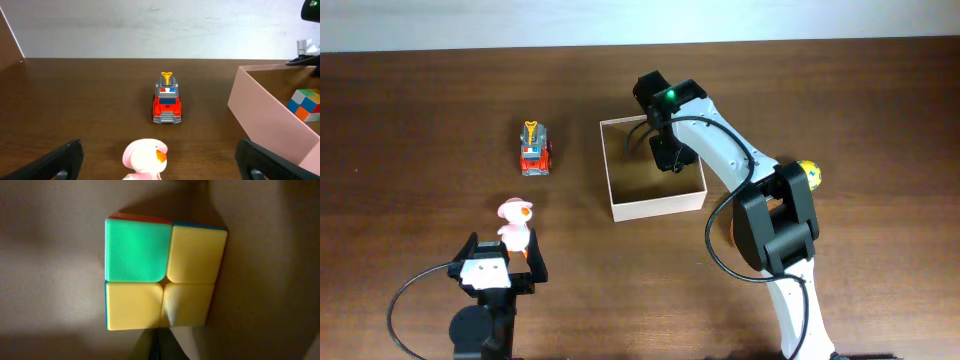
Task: Pack container
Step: 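Raise the right gripper out of the box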
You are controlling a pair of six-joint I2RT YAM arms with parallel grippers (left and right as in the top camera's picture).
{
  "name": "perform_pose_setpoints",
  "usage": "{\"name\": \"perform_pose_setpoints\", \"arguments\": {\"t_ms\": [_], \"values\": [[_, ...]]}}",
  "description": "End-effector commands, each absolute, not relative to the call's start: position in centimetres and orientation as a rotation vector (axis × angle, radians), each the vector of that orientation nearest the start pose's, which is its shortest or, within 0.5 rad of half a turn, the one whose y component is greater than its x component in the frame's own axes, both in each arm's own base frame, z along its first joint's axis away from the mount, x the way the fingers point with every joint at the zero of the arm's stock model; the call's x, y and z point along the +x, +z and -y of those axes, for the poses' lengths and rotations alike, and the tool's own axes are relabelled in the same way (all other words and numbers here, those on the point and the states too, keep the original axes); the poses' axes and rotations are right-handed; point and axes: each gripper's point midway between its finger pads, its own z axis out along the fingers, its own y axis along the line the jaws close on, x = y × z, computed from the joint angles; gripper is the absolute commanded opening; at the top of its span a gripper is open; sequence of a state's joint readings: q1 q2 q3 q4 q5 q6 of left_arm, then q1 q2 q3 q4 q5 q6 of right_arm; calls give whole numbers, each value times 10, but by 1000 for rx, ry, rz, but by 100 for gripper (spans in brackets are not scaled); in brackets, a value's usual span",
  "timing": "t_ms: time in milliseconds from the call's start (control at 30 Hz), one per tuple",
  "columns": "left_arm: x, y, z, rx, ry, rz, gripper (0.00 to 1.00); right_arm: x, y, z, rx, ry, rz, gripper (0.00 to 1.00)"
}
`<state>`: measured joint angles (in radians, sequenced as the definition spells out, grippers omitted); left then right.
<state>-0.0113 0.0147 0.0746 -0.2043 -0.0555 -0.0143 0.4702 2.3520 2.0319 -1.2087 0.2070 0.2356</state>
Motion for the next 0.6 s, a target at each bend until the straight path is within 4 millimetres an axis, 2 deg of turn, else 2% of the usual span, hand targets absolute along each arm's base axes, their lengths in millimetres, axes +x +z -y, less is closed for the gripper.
{"name": "perform_pose_setpoints", "arguments": {"t_ms": [0, 367, 567], "values": [[240, 153, -6, -21, 34, -1715, 99, 439, 40, -181, -341, -308, -2969, 12], [240, 153, -6, -21, 34, -1716, 99, 453, 63, -207, -364, -247, -2881, 13], [240, 153, -6, -21, 34, -1715, 99, 457, 67, -209, -358, -236, -2865, 13]]}}
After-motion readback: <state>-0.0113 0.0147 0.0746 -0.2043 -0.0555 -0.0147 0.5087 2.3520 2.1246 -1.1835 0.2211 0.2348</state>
